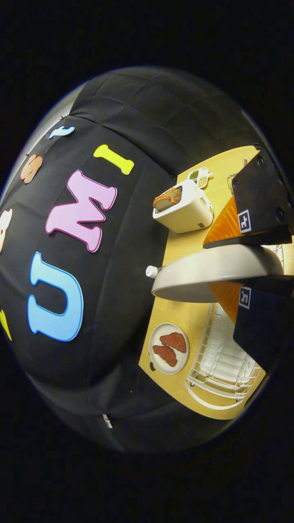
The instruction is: Take the plate from the dish rack, then take the spoon from the basket and place it into the plate.
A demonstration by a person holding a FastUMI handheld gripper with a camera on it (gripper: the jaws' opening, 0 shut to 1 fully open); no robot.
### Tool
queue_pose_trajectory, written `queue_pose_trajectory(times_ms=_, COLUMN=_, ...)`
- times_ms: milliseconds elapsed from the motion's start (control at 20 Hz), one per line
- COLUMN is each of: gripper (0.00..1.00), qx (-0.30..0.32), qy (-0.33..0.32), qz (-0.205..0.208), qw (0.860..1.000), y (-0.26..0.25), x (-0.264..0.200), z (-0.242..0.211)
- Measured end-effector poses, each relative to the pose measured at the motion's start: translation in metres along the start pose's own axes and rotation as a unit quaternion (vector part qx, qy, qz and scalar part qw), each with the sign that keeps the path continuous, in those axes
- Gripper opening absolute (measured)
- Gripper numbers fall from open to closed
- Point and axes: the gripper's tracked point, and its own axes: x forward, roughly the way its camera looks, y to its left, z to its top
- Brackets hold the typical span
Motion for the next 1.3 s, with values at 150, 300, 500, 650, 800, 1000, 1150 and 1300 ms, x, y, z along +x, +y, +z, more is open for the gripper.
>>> queue_pose_trajectory(times_ms=150, gripper=0.32, qx=0.041, qy=-0.018, qz=0.038, qw=0.998, y=-0.027, x=-0.021, z=0.015)
queue_pose_trajectory(times_ms=300, gripper=0.32, qx=0.090, qy=-0.033, qz=0.064, qw=0.993, y=-0.072, x=-0.045, z=0.025)
queue_pose_trajectory(times_ms=500, gripper=0.32, qx=0.136, qy=-0.057, qz=0.088, qw=0.985, y=-0.145, x=-0.076, z=0.031)
queue_pose_trajectory(times_ms=650, gripper=0.32, qx=0.155, qy=-0.063, qz=0.109, qw=0.980, y=-0.200, x=-0.093, z=0.015)
queue_pose_trajectory(times_ms=800, gripper=0.32, qx=0.178, qy=-0.042, qz=0.135, qw=0.974, y=-0.245, x=-0.102, z=-0.027)
queue_pose_trajectory(times_ms=1000, gripper=0.32, qx=0.233, qy=-0.013, qz=0.172, qw=0.957, y=-0.282, x=-0.106, z=-0.094)
queue_pose_trajectory(times_ms=1150, gripper=0.32, qx=0.279, qy=0.028, qz=0.208, qw=0.937, y=-0.288, x=-0.105, z=-0.153)
queue_pose_trajectory(times_ms=1300, gripper=0.32, qx=0.287, qy=0.065, qz=0.212, qw=0.932, y=-0.292, x=-0.097, z=-0.210)
